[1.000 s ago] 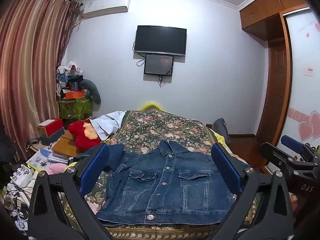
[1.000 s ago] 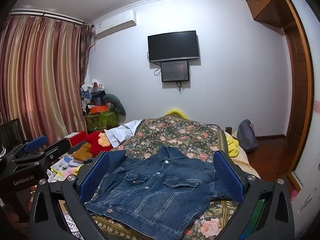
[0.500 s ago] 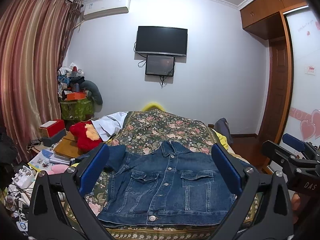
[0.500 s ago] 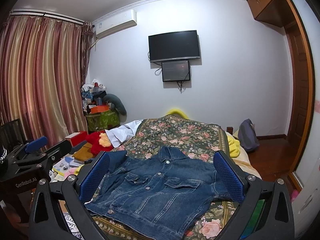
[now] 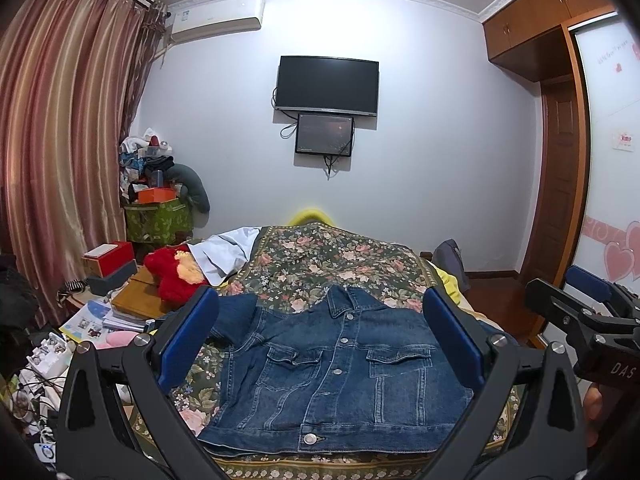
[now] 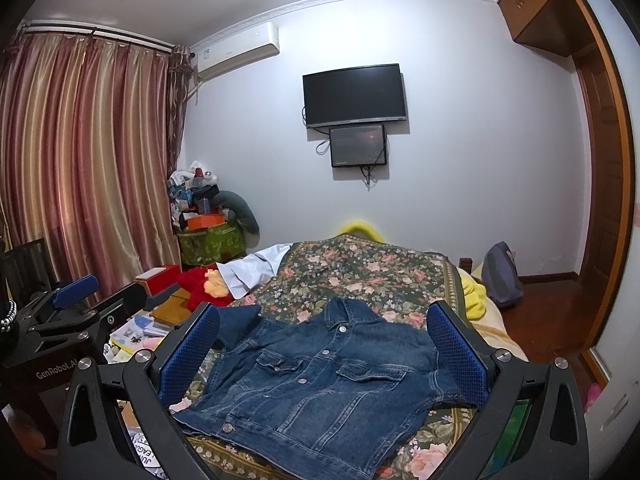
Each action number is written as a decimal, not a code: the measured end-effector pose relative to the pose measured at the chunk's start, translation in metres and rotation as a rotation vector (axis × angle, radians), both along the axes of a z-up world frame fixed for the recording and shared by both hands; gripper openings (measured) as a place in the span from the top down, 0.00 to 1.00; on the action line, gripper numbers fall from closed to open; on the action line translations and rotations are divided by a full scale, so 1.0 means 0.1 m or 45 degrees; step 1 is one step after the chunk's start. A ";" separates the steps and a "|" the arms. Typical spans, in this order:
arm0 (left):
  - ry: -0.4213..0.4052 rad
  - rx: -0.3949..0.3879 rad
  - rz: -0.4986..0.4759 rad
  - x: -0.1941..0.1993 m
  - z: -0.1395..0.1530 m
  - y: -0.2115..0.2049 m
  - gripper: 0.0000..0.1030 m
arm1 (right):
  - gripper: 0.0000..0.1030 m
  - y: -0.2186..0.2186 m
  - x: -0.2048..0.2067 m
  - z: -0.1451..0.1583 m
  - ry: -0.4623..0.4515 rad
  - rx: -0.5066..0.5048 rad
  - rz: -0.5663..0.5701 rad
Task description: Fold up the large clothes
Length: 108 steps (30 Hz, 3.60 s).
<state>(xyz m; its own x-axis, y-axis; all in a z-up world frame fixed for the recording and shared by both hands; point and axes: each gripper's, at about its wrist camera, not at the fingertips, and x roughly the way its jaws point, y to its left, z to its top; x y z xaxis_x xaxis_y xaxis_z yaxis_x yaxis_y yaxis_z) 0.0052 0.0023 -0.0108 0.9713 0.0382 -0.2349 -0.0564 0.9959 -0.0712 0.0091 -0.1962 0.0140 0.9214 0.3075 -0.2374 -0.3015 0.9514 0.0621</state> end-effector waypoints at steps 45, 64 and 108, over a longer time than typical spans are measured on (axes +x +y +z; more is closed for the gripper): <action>0.023 -0.016 -0.007 0.20 -0.02 0.05 0.00 | 0.00 0.07 0.17 -0.02 0.054 -0.014 -0.006; 0.421 -0.075 0.269 1.91 -0.84 1.22 0.00 | 0.00 0.38 1.76 -0.47 0.299 -0.147 -0.018; 0.614 0.059 0.202 3.81 -1.20 1.75 0.91 | 0.00 0.71 4.16 -2.20 1.081 -0.392 0.226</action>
